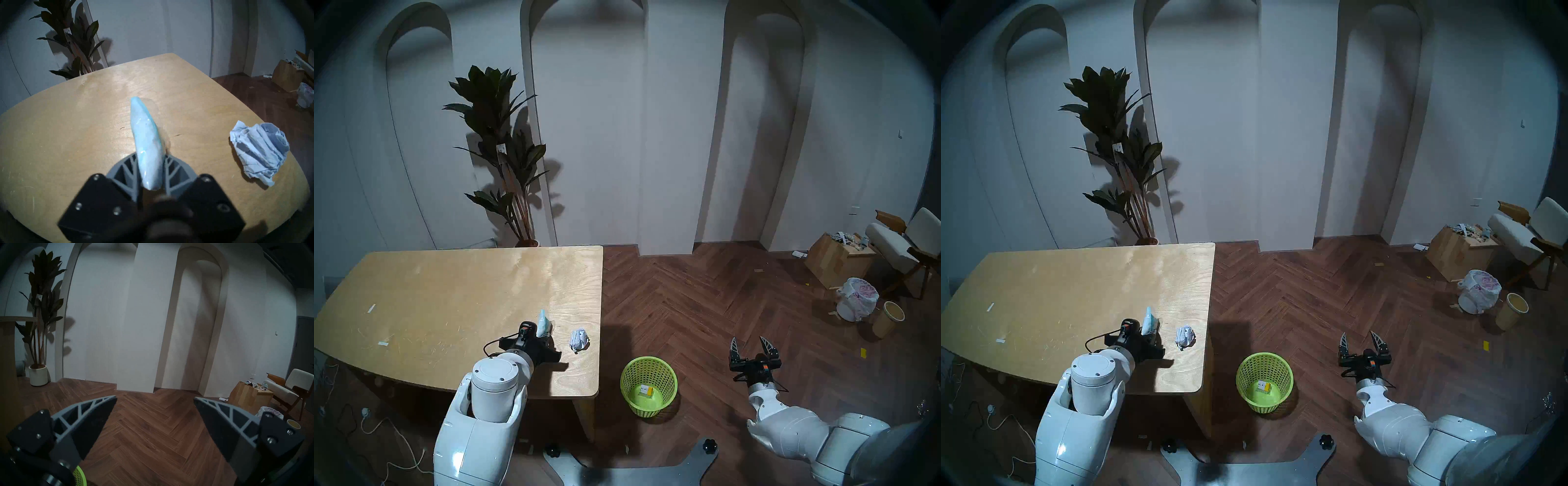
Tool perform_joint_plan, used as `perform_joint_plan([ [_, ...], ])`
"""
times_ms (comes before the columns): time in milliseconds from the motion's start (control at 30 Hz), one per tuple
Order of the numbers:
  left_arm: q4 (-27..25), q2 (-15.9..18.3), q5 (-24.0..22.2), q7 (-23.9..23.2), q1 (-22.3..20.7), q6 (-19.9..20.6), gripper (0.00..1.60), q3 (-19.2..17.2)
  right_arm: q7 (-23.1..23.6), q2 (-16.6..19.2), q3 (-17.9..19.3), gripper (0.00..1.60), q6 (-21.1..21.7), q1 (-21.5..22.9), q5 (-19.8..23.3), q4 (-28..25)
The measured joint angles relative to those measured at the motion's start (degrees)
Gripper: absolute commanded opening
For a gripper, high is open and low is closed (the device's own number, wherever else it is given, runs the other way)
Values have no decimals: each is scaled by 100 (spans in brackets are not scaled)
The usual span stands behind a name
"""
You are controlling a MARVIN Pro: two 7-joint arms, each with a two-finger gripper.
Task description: Put the trash into the trash bin on the ground
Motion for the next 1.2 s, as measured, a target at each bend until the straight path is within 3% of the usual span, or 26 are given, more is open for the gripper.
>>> perform_joint_plan([
  [633, -261, 30, -39, -141, -415, 125, 0, 95, 283, 369, 142, 160, 0, -307, 148, -825],
  [1200, -503, -155, -105, -388, -1006, 101, 0, 792, 496, 757, 266, 160, 0, -660, 331, -1768],
])
